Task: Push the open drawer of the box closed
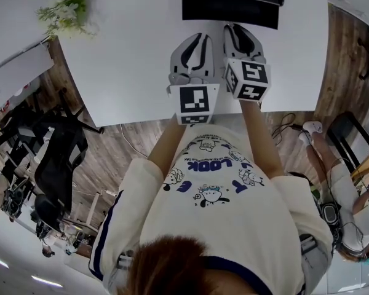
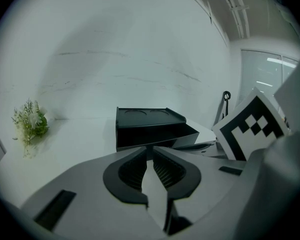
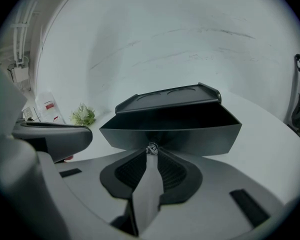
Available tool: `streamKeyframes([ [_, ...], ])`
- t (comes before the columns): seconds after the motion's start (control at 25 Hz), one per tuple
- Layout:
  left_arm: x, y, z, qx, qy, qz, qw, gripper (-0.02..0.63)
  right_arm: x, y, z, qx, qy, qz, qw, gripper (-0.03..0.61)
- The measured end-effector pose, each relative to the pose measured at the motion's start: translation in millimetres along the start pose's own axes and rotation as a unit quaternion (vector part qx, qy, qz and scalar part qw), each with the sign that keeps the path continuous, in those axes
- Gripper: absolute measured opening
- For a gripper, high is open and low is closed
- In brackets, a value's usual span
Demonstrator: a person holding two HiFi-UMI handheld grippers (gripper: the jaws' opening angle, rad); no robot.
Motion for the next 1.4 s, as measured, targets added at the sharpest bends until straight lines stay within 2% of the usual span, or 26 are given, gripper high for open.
streamKeyframes([
  [1.4,2.1,22.7,-15.3,-0.004,-0.006,-0.014,0.9999,0.048,-39.8,41.7,14.2,0.003,0.001,0.022,1.0,0.084],
])
Point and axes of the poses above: the fingertips, and each gripper's own axes: y forward along the fingers, z to its right, x out of its underside, the point moved 1 cm from there along -y, backward along the fingers, and after that the axes turned 3 degrees about y, right-handed, at the moved point
